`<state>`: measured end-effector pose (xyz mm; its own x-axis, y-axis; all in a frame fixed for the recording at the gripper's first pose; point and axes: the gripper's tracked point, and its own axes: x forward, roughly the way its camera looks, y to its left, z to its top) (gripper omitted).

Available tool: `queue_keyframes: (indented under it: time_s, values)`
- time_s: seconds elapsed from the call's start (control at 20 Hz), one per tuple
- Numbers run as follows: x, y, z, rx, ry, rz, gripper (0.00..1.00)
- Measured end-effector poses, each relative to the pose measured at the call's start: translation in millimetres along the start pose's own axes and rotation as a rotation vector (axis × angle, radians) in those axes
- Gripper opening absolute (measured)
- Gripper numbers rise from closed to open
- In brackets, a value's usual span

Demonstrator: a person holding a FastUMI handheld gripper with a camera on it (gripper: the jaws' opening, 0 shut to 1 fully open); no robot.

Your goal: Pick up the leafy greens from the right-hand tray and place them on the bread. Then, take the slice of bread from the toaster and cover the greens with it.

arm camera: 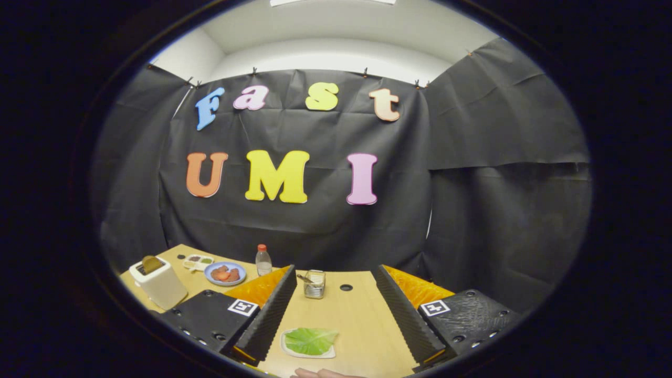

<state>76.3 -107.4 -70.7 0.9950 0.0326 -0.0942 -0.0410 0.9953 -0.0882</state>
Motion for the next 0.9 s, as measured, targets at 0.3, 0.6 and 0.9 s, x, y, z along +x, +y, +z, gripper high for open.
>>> queue_keyframes:
  time_s: [0.3,0.6,0.9]
  values:
    - [59.2,2.3,-79.7,-0.025,0.143,0.06,0.95]
    - [106.4,4.0,-180.0,0.006,0.354,0.081,0.96]
    - [132.4,15.1,-263.4,0.027,0.556,0.13,0.96]
